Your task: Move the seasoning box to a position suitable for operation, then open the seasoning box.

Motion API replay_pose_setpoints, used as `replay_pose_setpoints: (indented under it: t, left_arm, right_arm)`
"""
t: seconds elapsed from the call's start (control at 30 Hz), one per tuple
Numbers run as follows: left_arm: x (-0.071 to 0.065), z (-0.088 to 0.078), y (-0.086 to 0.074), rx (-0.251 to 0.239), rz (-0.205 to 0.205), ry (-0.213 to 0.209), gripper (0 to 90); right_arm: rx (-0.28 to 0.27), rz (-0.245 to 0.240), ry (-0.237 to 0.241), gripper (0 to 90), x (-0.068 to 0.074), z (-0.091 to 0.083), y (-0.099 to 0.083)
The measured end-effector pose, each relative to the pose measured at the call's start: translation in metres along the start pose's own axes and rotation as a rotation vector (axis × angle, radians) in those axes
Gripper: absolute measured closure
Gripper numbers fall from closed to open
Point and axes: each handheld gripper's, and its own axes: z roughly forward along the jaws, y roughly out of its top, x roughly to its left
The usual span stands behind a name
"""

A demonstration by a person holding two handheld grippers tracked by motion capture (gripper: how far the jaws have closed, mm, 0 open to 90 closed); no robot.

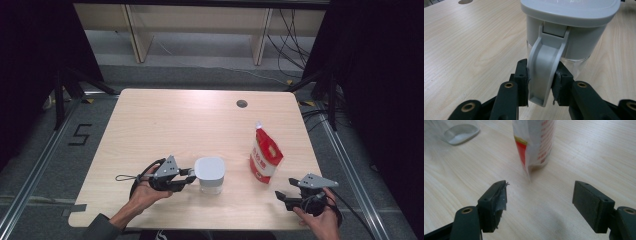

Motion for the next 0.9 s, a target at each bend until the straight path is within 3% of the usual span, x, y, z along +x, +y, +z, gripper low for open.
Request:
replay_pose_setpoints:
  t: [0.07,0.13,0.17,0.3,0.37,0.43,0.5,0.53,0.57,0.63,0.67,0.77,0.8,0.83,0.9]
  left_arm:
    - [0.002,0.0,0.0,0.007,-0.01,-0.01,68.8]
    - [0.002,0.0,0.001,0.002,-0.05,0.0,65.1]
    - [0.004,-0.001,0.001,0.013,-0.028,0.017,53.0]
    - [0.003,-0.008,0.003,0.018,-0.116,0.048,29.9]
    - [0.0,-0.015,0.004,0.029,-0.11,0.061,26.6]
    - [-0.003,-0.019,0.006,0.023,-0.134,0.058,24.8]
    - [-0.005,-0.022,0.009,0.007,-0.155,0.055,24.4]
    - [-0.005,-0.024,0.011,0.004,-0.141,0.055,24.4]
    - [-0.007,-0.025,0.014,-0.002,-0.154,0.05,24.6]
    - [-0.008,-0.028,0.017,-0.024,-0.169,0.047,26.3]
    - [-0.009,-0.03,0.019,-0.024,-0.173,0.05,27.7]
    - [-0.01,-0.035,0.023,-0.057,-0.169,0.036,37.0]
    - [-0.01,-0.037,0.024,-0.065,-0.169,0.031,40.6]
    - [-0.012,-0.038,0.025,-0.075,-0.176,0.028,44.9]
    - [-0.013,-0.04,0.025,-0.092,-0.157,0.033,54.1]
  right_arm:
    - [-0.003,-0.003,0.003,28.6,0.0,0.0,0.0]
    - [-0.005,0.004,-0.001,28.6,0.001,0.001,0.0]
    - [0.002,0.009,-0.002,28.6,0.001,0.0,0.0]
    - [-0.004,-0.009,0.0,28.6,0.0,0.001,0.001]
    - [-0.012,-0.017,0.0,28.6,-0.001,0.002,0.001]
    - [0.003,0.021,0.011,28.5,0.001,0.001,0.001]
    - [-0.008,0.005,0.009,28.5,0.0,0.002,0.002]
    - [0.002,0.023,0.01,28.5,0.001,0.001,0.002]
    - [0.0,0.022,0.006,28.4,0.001,0.001,0.001]
    - [-0.019,-0.028,-0.007,27.8,-0.002,0.001,0.002]
    - [-0.015,-0.018,-0.009,27.3,-0.001,0.001,0.002]
    - [-0.033,-0.005,0.009,24.3,-0.001,0.001,0.002]
    - [-0.043,-0.01,-0.006,23.3,-0.001,0.0,0.003]
    - [-0.034,0.023,0.003,22.6,0.002,-0.001,0.003]
    - [-0.036,0.038,0.002,20.3,0.005,-0.002,0.004]
